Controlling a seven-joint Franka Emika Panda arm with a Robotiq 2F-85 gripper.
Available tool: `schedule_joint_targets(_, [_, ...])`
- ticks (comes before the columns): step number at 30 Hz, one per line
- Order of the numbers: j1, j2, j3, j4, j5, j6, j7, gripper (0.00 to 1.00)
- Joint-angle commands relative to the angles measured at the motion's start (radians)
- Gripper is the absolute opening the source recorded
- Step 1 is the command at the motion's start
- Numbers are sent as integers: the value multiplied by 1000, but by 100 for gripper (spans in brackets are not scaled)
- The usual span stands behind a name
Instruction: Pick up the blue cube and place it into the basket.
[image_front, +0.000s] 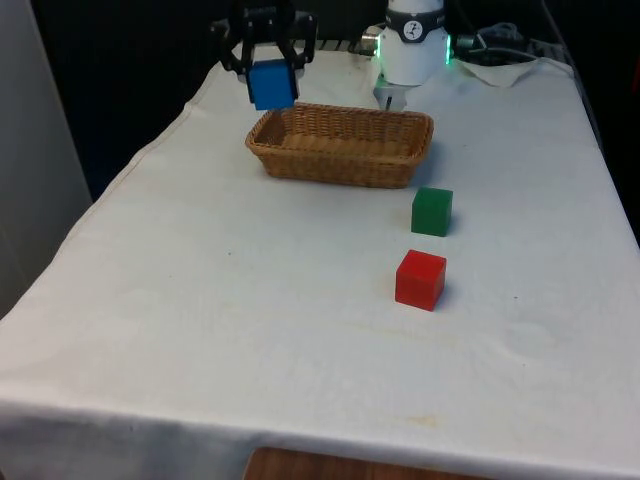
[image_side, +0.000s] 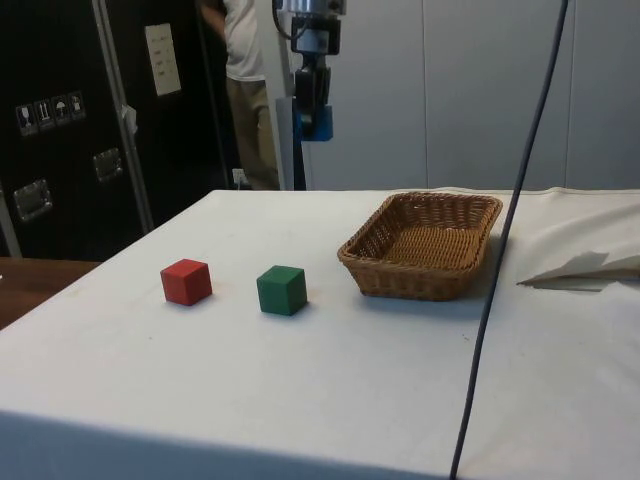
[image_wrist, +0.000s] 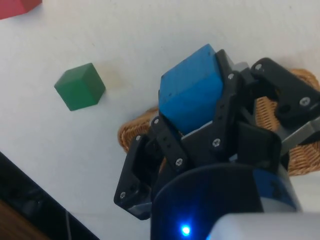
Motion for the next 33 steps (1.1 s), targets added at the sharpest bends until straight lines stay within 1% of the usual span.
schedule_joint_targets(1, [5, -12, -4, -18, -22, 21, 19, 0])
schedule_joint_targets(3, [5, -18, -4, -25, -23, 24, 20, 0])
schedule_joint_targets(5, [5, -37, -3, -52, -28, 36, 22, 0])
schedule_joint_targets(6, [2, -32, 0, -44, -7, 20, 3, 0])
schedule_joint_targets(7, [5, -43, -4, -60, -30, 40, 23, 0])
schedule_joint_targets(11, [4, -77, -4, -102, -44, 52, 26, 0])
schedule_joint_targets(15, [2, -102, -4, -129, -61, 55, 36, 0])
schedule_joint_targets(16, [2, -94, -1, -117, -37, 40, 17, 0])
schedule_joint_targets(17, [2, -108, -4, -135, -66, 55, 38, 0])
schedule_joint_targets(18, [1, -119, -5, -147, -74, 55, 43, 0])
schedule_joint_targets(25, [-3, -149, -10, -183, -107, 51, 61, 0])
schedule_joint_targets(26, [-1, -143, -9, -175, -82, 42, 43, 0])
schedule_joint_targets(27, [-4, -153, -11, -189, -113, 50, 64, 0])
schedule_joint_targets(33, [-7, -180, -18, -222, -149, 47, 85, 0])
